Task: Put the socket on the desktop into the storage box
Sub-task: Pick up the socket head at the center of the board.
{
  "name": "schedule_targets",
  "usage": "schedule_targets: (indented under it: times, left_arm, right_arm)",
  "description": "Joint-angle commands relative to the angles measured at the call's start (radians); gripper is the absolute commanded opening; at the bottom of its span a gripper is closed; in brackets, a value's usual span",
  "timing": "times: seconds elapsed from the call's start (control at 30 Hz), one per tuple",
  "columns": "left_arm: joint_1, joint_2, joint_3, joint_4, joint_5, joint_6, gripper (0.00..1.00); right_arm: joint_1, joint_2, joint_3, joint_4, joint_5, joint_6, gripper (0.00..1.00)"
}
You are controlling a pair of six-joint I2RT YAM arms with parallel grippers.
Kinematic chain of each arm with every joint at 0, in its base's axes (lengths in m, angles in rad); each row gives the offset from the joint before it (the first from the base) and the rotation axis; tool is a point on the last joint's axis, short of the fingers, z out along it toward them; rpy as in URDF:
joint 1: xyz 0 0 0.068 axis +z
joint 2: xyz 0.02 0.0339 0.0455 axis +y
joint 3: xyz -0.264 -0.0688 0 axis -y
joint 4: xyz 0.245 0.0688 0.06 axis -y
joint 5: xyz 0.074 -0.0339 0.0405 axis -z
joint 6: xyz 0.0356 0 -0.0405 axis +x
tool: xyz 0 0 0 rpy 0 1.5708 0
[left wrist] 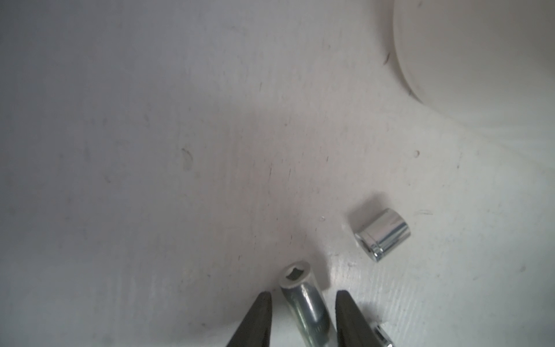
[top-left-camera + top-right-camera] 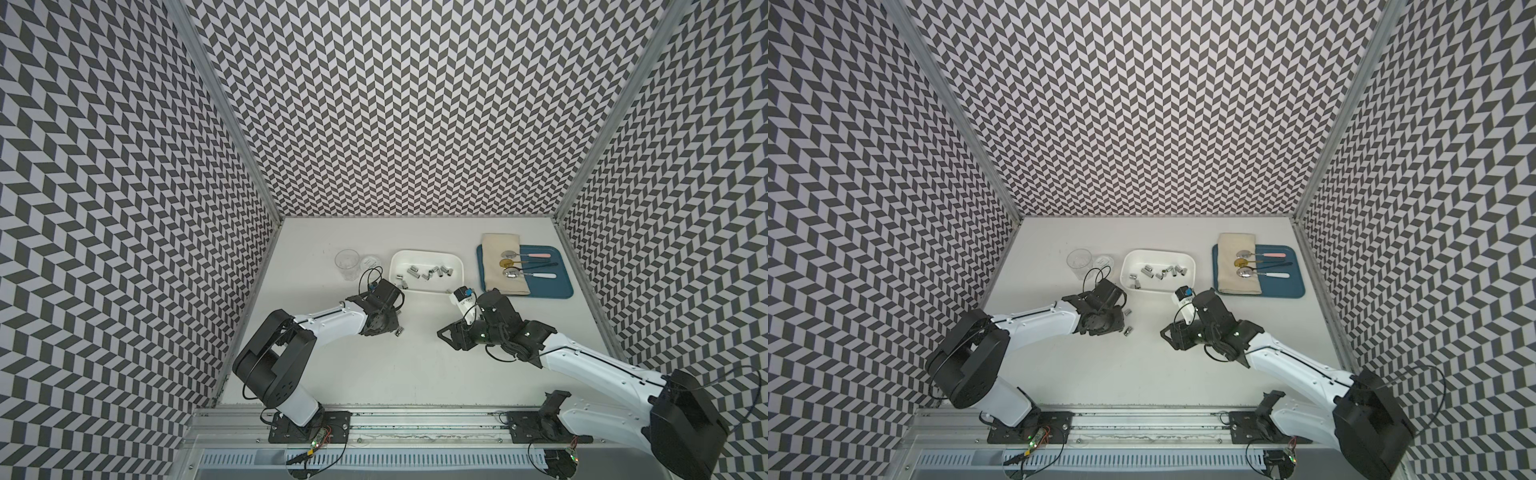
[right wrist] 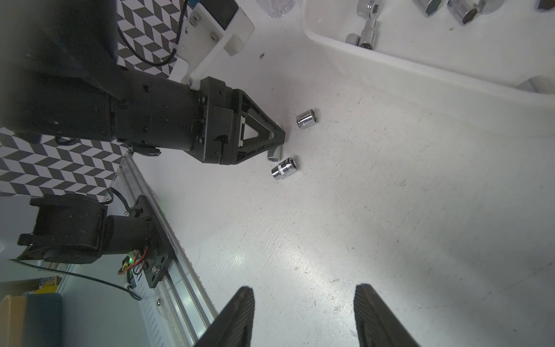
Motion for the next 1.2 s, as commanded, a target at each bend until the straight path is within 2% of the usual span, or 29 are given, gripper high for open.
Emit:
schedule_targets:
  times: [0.0, 0.17, 0.5, 0.57, 0.73, 0.8, 1.17]
  left_arm:
    - [-0.004, 0.030, 0.005, -0.028, -0.030, 0.010, 0.34]
    - [-0.006, 0.039, -0.006, -0.025, -0.043, 0.016, 0.27]
    - [-0.030, 0.080, -0.008, -0.060, -0.113, 0.034, 0.26]
    - [-0.032, 0.087, -0.014, -0.053, -0.112, 0.041, 0.19]
    - [-0.034, 0.092, -0.021, -0.036, -0.090, 0.048, 0.09]
    - [-0.033, 0.086, -0.020, -0.033, -0.083, 0.048, 0.02]
    - [0.005, -0.019, 0.066, -0.089, -0.089, 0.077, 0.02]
  right_arm:
    - [0.007, -0.014, -0.016, 0.045, 0.003, 0.006, 0.57]
    - [0.007, -0.014, -0.015, 0.045, 0.005, 0.008, 0.57]
    - [0.007, -0.007, -0.015, 0.054, 0.005, 0.016, 0.57]
    - [0.007, -0.004, -0.015, 0.055, 0.005, 0.019, 0.57]
    - [0.007, -0.003, -0.015, 0.056, 0.008, 0.021, 0.57]
    - [0.007, -0.003, -0.018, 0.057, 0.009, 0.022, 0.57]
    - [0.007, 0.002, -0.020, 0.074, -0.006, 0.031, 0.57]
